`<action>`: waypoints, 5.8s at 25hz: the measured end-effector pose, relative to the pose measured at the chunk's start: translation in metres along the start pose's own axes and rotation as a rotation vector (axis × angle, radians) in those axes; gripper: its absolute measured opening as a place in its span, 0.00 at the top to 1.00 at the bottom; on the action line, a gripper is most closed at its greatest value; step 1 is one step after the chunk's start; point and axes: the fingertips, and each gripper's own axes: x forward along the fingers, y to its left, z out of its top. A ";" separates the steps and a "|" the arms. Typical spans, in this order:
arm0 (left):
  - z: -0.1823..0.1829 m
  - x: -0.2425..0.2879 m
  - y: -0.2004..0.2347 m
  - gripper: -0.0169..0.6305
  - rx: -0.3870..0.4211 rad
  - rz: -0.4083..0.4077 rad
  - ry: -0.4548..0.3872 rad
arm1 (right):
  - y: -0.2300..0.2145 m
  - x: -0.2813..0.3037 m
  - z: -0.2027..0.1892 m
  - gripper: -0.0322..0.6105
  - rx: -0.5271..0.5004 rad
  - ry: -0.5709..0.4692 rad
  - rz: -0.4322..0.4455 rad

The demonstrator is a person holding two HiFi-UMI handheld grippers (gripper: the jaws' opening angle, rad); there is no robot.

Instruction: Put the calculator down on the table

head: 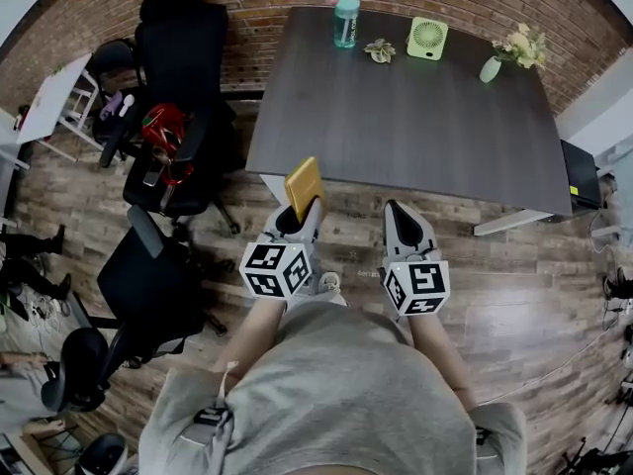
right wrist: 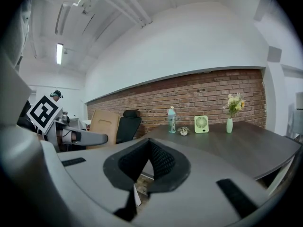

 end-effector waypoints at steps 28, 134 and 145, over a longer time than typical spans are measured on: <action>0.018 0.086 0.061 0.85 -0.017 -0.035 0.048 | -0.024 0.083 -0.001 0.95 -0.022 0.037 -0.054; -0.075 0.344 0.092 0.84 -0.148 0.015 0.444 | -0.153 0.199 -0.052 0.95 0.018 0.160 -0.033; -0.077 0.344 0.099 0.79 -0.093 0.019 0.458 | -0.152 0.199 -0.053 0.95 0.015 0.161 -0.029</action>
